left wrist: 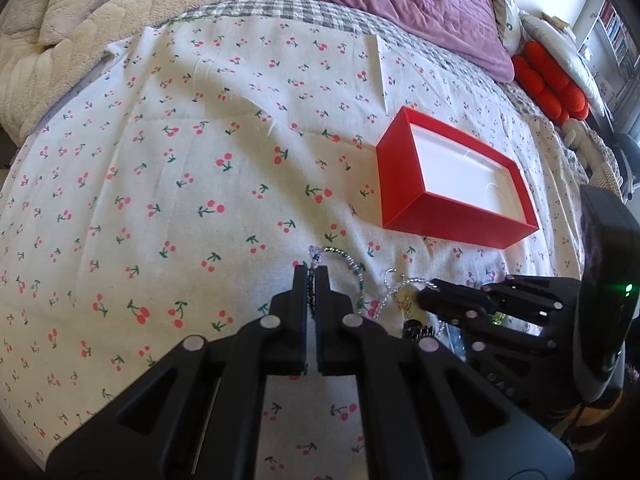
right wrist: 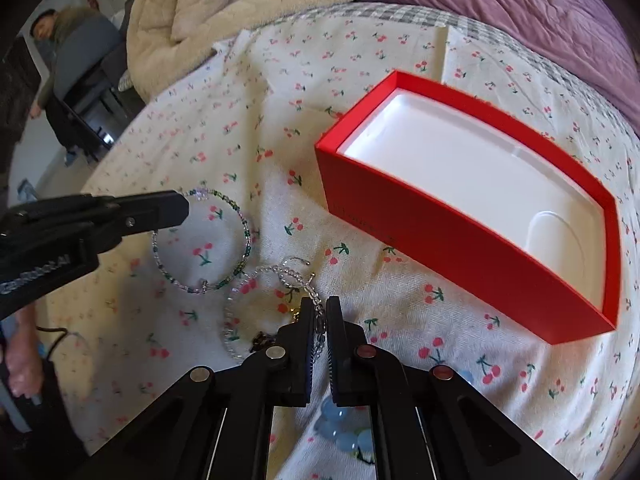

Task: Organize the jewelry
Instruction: 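Grasp the green-beaded bracelet with the left tool while the right tool grasps the silver bracelet, then carry both bracelets into the red box and open both tools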

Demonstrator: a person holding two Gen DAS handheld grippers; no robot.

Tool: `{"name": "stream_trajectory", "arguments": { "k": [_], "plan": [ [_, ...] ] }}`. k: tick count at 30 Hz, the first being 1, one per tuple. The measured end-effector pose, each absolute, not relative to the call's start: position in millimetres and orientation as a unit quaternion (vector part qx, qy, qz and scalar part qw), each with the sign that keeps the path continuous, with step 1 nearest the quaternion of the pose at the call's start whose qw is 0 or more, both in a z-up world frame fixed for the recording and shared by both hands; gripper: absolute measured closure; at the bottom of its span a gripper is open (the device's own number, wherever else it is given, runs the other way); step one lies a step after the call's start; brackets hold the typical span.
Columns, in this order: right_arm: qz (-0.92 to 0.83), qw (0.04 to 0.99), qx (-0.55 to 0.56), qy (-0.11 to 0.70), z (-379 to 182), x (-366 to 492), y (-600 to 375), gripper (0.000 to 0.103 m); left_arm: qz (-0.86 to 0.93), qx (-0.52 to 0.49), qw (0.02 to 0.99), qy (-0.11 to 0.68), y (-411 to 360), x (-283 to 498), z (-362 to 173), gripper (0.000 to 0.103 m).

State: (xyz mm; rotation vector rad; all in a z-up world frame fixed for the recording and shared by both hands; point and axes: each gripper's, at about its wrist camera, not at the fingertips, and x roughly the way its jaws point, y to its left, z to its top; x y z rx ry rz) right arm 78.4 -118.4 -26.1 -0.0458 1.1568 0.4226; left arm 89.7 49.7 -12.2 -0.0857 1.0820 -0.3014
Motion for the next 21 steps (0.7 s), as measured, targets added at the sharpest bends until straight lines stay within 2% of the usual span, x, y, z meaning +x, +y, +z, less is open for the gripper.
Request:
{"name": "stream_trajectory", "arguments": {
  "k": [11,21],
  "plan": [
    [0.199,0.842,0.031,0.501,25,68,-140,0.097,-0.156,-0.059,0.858,0.486,46,82,17,0.099],
    [0.172,0.862,0.094,0.468,56,78,-188,0.097,-0.207,-0.065,0.856,0.469,-1,84,44,0.099]
  ]
}}
